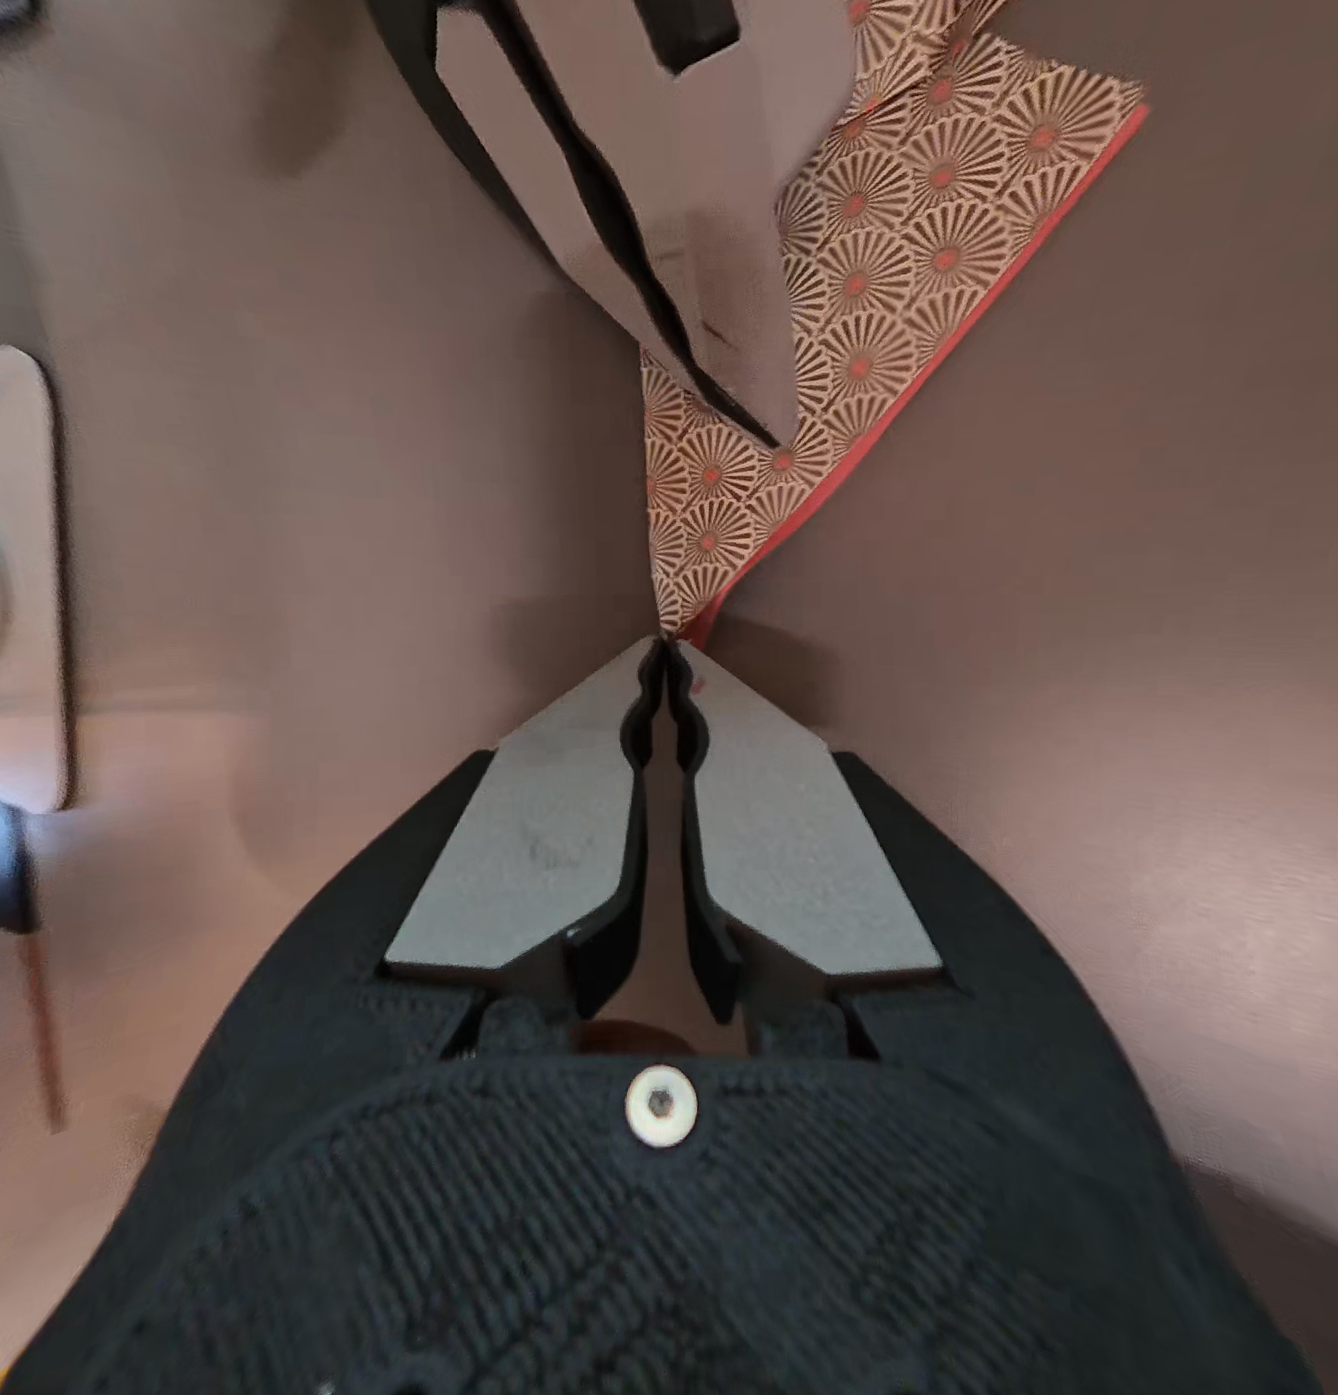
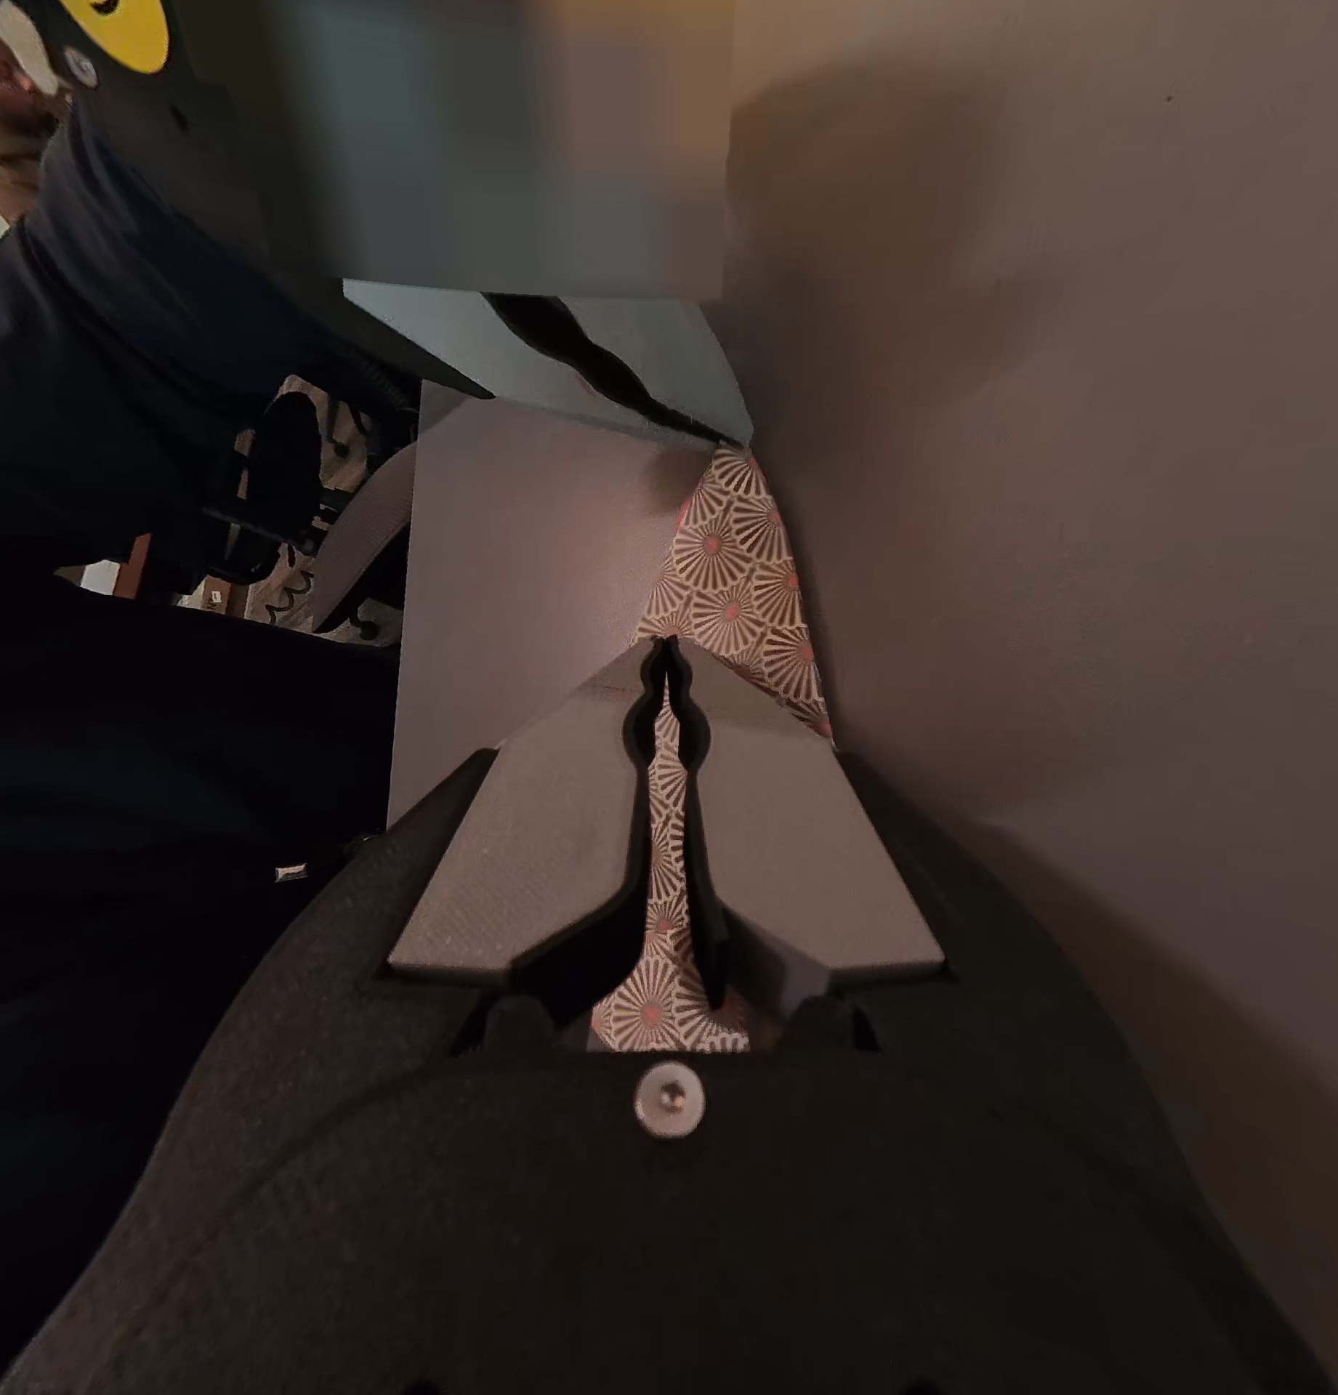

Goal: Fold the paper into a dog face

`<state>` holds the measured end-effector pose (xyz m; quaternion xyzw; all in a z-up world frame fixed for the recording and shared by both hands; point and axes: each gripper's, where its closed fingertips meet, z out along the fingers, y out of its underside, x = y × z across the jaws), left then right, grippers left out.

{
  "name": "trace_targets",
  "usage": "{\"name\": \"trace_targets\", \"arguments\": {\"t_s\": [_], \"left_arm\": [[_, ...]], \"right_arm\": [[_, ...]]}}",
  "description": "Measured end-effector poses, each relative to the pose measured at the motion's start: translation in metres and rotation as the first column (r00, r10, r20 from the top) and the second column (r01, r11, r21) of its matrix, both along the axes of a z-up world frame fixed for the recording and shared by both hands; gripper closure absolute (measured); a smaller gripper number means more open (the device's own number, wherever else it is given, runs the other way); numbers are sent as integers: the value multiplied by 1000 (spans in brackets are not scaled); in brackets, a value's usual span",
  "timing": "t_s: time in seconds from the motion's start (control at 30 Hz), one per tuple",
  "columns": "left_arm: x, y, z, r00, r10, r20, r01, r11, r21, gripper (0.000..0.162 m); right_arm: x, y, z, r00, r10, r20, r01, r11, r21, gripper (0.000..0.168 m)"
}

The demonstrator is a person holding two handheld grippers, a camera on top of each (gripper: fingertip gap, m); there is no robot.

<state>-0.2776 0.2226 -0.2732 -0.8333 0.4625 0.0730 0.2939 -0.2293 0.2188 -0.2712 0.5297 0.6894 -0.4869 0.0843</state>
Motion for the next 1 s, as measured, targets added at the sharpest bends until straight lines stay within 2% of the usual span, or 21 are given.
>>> {"name": "trace_targets", "arguments": {"t_s": [0.13,0.23,0.33,0.4,0.5,0.6,0.67,0.8,0.83,0.87,0.93,0.97,1.0], "left_arm": [[-1,9,18,992,-49,-119,64,989,131,162],[1,12,33,990,-55,-127,81,975,206,162],[3,8,33,986,-83,-142,110,974,197,162],[2,10,33,973,-103,-206,144,969,198,162],[-2,13,36,916,-138,-376,224,954,197,162],[-6,18,45,813,-147,-564,321,920,224,162],[-3,19,49,792,-151,-591,350,907,237,162],[-2,16,51,848,-117,-517,290,919,267,162],[-4,13,49,882,-96,-461,240,935,263,151],[-8,11,48,921,-63,-383,172,951,259,137],[-18,9,51,991,49,-128,-16,968,250,128],[-25,7,51,992,127,21,-129,970,205,127],[-34,8,50,957,234,173,-259,956,141,122]], "right_arm": [[-1,1,0,1000,-11,-1,11,1000,0,168],[-2,1,0,1000,-15,-1,15,1000,-1,168],[-2,2,0,1000,-17,3,17,1000,-3,168],[-2,2,0,1000,-20,-1,20,1000,-3,168],[-3,3,2,999,-31,-16,31,1000,-4,168],[-6,6,4,998,-51,-24,51,999,-17,168],[-6,6,2,998,-53,-16,53,999,-11,168],[-7,7,1,998,-60,-14,60,998,3,168],[-7,7,1,998,-63,-12,63,998,1,168],[-7,7,1,998,-65,-10,65,998,0,168],[-8,7,1,998,-68,-11,68,998,2,168],[-8,7,1,998,-69,-11,69,998,2,168],[-8,7,1,998,-69,-11,69,998,1,168]]}}
